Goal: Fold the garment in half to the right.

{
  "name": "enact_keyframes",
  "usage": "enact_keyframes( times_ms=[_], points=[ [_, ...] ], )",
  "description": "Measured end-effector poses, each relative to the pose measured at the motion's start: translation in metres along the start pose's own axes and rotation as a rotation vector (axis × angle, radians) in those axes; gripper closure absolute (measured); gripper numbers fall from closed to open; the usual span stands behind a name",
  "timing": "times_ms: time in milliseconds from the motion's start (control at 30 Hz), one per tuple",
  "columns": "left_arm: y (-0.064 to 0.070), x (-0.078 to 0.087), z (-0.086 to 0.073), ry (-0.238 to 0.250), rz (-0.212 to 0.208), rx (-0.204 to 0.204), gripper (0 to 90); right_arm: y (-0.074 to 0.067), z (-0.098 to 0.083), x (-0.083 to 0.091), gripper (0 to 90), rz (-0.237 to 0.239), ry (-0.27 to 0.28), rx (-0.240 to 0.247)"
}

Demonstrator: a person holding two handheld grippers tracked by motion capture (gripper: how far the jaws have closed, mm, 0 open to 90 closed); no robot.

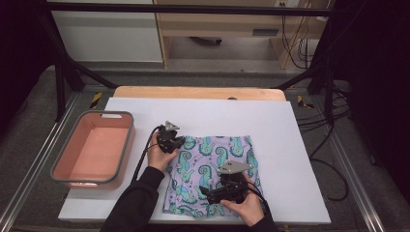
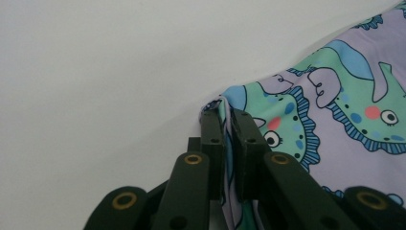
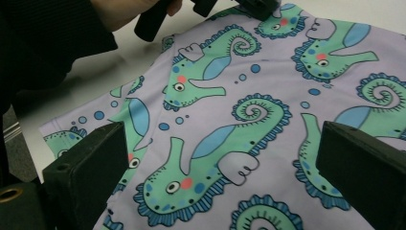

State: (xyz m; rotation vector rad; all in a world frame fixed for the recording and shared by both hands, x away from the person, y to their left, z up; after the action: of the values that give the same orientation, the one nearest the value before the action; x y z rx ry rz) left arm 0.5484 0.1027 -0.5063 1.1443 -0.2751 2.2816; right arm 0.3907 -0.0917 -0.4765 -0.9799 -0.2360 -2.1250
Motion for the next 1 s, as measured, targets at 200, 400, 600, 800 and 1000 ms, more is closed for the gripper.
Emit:
enact_keyframes(
  times_ms=[200,400,600,800,1000],
  points=[
    [-0.002,0.0,0.0,-0.001,-0.02,0.003,84.6,-0.01,0.002,-0.006,4.8,-0.01,-0.003,0.007],
    [-0.003,-0.001,-0.001,0.006,-0.03,-0.009,84.6,-0.027,0.005,-0.015,4.7,-0.015,-0.007,0.017],
    [-0.003,-0.001,-0.001,0.006,-0.025,-0.021,84.7,-0.044,0.006,-0.025,6.5,-0.015,-0.026,0.046],
    [-0.003,-0.001,-0.002,0.008,-0.026,-0.031,84.7,-0.063,0.005,-0.039,13.6,0.005,-0.065,0.086],
    [-0.004,-0.001,-0.002,0.01,-0.034,-0.026,84.7,-0.078,0.002,-0.052,20.6,0.021,-0.085,0.128]
  ],
)
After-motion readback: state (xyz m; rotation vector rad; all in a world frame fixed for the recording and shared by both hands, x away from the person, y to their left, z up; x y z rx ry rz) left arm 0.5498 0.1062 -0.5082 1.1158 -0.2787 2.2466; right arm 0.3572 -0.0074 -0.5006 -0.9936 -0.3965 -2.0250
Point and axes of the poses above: each handheld gripper's, and its own axes: x roughly backward along the jaws, z roughly out of its top, y roughly to its right, the point moved 4 cm from there along -x, roughly forward along the jaws, and after that the axes turned 10 degrees about -y, right-handed, at the moved point
